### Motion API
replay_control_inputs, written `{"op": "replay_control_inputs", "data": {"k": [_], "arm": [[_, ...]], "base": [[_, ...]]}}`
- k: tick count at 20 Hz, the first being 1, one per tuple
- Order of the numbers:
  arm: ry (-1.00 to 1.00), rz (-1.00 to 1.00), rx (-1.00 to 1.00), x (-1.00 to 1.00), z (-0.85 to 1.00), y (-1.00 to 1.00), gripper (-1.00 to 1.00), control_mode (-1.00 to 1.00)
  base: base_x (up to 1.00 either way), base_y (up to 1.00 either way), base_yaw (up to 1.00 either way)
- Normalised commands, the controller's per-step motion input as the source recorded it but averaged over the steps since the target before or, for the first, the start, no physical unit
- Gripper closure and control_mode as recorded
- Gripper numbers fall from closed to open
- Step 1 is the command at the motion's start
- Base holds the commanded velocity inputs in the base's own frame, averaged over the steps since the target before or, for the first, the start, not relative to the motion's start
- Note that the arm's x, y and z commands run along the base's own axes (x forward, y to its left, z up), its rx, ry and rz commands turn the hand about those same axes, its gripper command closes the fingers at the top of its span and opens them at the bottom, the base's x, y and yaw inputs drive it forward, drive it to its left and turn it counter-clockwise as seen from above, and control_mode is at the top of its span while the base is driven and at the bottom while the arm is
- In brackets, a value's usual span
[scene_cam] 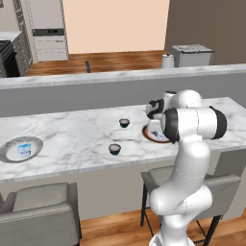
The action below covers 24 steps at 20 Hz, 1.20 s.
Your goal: Place two yogurt containers on each plate.
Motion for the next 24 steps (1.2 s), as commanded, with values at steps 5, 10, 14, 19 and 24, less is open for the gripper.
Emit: {"op": "replay_control_inputs", "data": {"k": [5,10,14,19,24], "arm": [[0.0,0.0,0.01,0.24,-0.11,-0.11,1.0,-1.0],[0.0,0.0,0.07,0.33,0.0,-0.08,1.0,-1.0],[0.0,0.0,0.05,0.34,0.0,-0.1,1.0,-1.0],[0.0,0.0,0.03,0.35,0.0,-0.06,1.0,-1.0],[0.0,0.0,0.0,0.08,-0.04,0.0,-1.0,-1.0]], "base": [[0.0,0.0,0.0],[0.0,0.0,0.0],[0.0,0.0,0.0],[0.0,0.0,0.0],[0.0,0.0,0.0]]}}
